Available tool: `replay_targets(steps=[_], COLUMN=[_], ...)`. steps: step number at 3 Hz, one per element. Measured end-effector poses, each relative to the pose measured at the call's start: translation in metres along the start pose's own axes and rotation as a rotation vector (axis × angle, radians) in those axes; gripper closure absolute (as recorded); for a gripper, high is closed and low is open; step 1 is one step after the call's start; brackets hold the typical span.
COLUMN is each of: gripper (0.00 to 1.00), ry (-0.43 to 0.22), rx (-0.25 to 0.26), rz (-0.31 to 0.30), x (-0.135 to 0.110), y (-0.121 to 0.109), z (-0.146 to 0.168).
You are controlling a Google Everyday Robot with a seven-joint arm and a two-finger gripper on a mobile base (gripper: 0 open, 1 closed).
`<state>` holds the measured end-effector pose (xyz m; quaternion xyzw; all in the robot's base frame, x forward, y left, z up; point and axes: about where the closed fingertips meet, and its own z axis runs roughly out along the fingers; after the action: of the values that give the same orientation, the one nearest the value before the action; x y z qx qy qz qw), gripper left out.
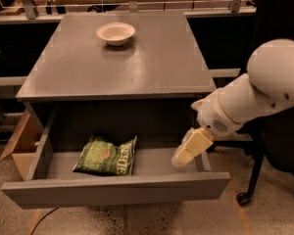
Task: Pick green jalapeno chip bag from top drawer and place on counter
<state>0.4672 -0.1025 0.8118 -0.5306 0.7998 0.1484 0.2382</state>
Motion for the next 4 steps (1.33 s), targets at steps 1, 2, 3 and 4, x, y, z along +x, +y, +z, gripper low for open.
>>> replay_targets(steps=[1,2,3,4], gripper=[0.00,0.00,0.00,0.00], ry=[-0.024,-0.024,-0.048,-0.120], rx=[0.033,0.032,0.001,-0.035], rz=[-0.001,-0.002,0.011,0.046], x=[-0.007,-0.007,-0.006,-0.013], y=[-0.007,-0.006,-0.003,0.002], z=[0.003,0.003,0.017,0.051])
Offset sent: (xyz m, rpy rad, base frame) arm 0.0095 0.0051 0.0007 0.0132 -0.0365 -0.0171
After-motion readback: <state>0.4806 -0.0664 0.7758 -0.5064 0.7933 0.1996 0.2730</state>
